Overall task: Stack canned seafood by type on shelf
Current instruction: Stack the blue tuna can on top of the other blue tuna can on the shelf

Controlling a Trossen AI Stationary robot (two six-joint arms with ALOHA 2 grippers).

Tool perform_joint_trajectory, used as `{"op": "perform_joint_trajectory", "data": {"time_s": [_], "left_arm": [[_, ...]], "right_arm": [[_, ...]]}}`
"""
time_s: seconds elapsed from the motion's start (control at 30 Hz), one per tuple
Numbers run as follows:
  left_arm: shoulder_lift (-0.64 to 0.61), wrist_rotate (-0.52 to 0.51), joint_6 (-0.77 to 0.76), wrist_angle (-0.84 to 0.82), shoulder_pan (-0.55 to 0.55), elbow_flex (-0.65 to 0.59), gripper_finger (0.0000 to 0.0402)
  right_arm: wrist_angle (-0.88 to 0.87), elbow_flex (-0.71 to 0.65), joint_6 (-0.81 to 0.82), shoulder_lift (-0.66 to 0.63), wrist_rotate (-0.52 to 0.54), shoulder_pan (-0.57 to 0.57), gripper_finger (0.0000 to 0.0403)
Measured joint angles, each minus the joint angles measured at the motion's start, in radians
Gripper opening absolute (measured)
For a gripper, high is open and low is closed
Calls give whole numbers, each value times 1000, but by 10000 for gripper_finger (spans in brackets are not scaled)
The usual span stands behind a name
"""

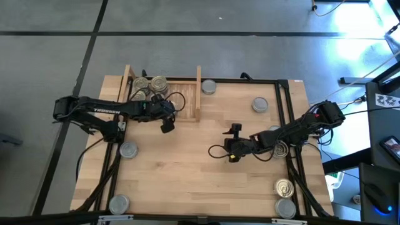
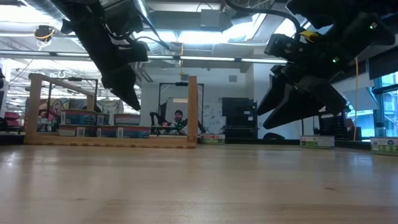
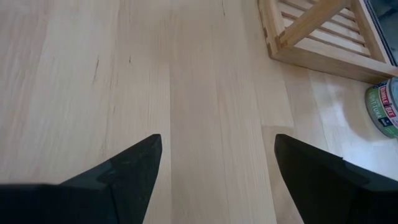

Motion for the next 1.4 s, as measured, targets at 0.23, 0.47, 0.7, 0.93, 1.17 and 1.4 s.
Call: {"op": "perform_joint_trajectory", "data": {"time_s": [0.23, 0.47, 0.7, 0.93, 1.17, 1.4], "left_arm": [[59, 106, -78, -26, 59, 0, 292], [143, 135, -63, 36, 121, 0, 292], [232, 140, -45, 175, 217, 1, 292], [300, 130, -34, 293, 256, 5, 292], [307, 100, -22, 371, 264, 0, 292], [301, 37, 23, 464, 314, -1, 292]], "right_arm": [[44, -1, -22, 35, -7, 0, 312], [69, -1, -37, 63, -1, 0, 312], [87, 0, -56, 63, 0, 0, 312], [81, -1, -55, 63, 0, 0, 312], [84, -1, -55, 63, 0, 0, 312], [86, -1, -53, 63, 0, 0, 312]]}}
